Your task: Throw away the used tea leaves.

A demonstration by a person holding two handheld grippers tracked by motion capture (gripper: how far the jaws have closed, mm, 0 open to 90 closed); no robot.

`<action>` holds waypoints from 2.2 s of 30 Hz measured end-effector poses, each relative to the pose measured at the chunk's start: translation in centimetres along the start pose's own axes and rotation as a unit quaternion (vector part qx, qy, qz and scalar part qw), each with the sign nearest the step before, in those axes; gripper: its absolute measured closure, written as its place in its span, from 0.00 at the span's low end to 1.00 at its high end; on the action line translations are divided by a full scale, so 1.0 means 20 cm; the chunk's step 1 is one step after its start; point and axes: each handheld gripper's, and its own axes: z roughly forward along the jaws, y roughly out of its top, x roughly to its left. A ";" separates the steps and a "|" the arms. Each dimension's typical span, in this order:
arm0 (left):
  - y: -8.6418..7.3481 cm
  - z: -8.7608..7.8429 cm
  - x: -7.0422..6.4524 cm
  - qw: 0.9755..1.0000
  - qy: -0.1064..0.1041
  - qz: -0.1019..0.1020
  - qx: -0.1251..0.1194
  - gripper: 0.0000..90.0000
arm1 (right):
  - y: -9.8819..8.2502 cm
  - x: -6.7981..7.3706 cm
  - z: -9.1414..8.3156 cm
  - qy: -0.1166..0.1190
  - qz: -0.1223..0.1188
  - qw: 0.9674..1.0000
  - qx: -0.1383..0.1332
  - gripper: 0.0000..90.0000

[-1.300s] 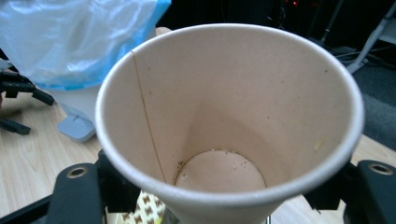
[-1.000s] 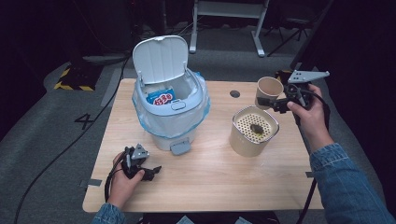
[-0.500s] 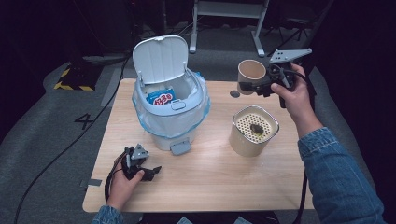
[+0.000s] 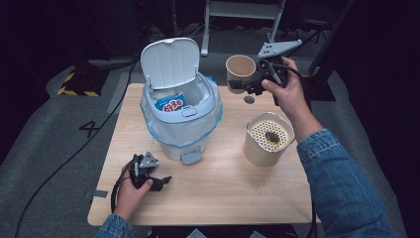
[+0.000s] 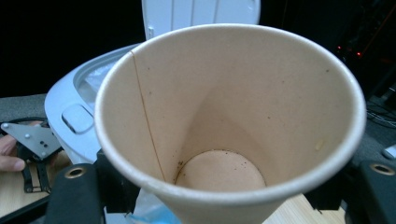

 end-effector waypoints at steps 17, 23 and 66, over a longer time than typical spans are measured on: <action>0.01 0.01 0.01 1.000 -0.001 0.002 0.001 0.17 | 0.14 0.13 0.29 0.032 0.003 0.999 -0.015 0.31; 0.01 0.01 0.01 1.000 -0.002 0.000 0.002 0.17 | 0.16 0.16 0.40 0.030 0.009 1.000 -0.005 0.31; 0.01 0.01 0.01 1.000 -0.002 0.000 0.002 0.17 | 0.15 0.22 0.43 -0.019 -0.005 1.000 -0.012 0.22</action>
